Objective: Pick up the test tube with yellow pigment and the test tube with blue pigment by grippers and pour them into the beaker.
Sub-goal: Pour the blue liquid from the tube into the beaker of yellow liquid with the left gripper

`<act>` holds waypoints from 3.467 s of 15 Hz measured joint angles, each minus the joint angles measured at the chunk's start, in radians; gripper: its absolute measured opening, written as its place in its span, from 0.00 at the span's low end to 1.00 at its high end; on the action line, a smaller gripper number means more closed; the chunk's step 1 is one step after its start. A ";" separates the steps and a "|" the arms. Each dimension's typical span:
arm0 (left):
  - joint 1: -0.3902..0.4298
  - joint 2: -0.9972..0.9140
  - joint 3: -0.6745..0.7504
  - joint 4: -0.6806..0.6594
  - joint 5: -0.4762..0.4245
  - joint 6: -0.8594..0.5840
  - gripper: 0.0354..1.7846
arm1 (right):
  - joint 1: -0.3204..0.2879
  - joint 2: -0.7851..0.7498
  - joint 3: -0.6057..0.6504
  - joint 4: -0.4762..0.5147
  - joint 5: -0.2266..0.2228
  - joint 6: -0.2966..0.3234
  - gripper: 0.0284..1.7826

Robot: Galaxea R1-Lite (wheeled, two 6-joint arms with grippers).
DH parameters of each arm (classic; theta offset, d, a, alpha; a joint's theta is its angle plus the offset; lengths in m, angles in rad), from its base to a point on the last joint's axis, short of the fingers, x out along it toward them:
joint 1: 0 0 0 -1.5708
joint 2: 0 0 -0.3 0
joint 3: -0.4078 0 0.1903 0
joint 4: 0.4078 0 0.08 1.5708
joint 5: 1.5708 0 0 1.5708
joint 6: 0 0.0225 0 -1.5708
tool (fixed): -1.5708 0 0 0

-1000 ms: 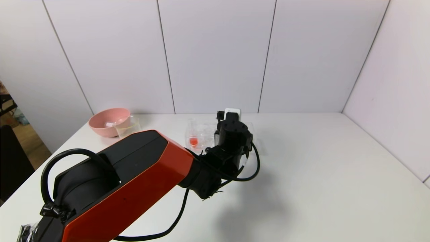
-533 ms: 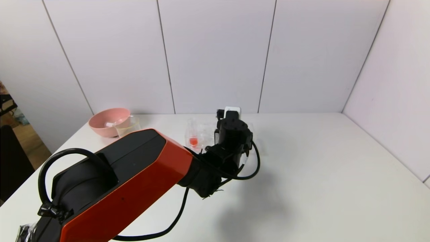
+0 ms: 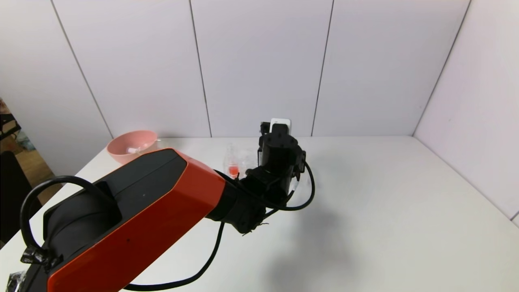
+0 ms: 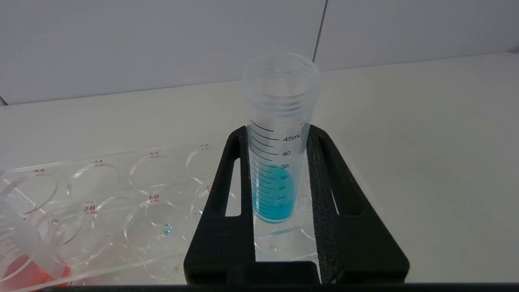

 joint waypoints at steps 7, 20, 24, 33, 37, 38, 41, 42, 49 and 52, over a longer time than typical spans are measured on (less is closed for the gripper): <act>-0.024 -0.085 0.011 0.041 0.001 0.034 0.22 | -0.001 0.000 0.000 0.000 0.000 0.000 0.96; 0.051 -0.408 0.257 0.155 0.014 0.039 0.22 | -0.001 0.000 0.000 0.000 0.000 0.000 0.96; 0.168 -0.528 0.370 0.166 -0.021 0.037 0.22 | 0.000 0.000 0.000 0.000 0.000 0.000 0.96; 0.494 -0.716 0.544 0.178 -0.181 0.024 0.22 | 0.000 0.000 0.000 0.000 0.000 0.000 0.96; 0.635 -0.761 0.571 0.182 -0.275 0.011 0.22 | 0.000 0.000 0.000 0.000 0.000 0.000 0.96; 0.671 -0.768 0.573 0.188 -0.305 0.011 0.22 | 0.000 0.000 0.000 0.000 0.000 0.000 0.96; 0.731 -0.790 0.575 0.224 -0.375 0.013 0.22 | 0.000 0.000 0.000 0.000 0.000 0.000 0.96; 0.736 -0.799 0.575 0.237 -0.384 0.015 0.22 | 0.000 0.000 0.000 -0.001 0.000 0.000 0.96; 0.749 -0.830 0.592 0.276 -0.406 0.020 0.22 | 0.000 0.000 0.000 -0.001 0.000 0.000 0.96; 0.783 -0.827 0.611 0.272 -0.456 0.024 0.22 | 0.000 0.000 0.000 0.000 0.000 0.000 0.96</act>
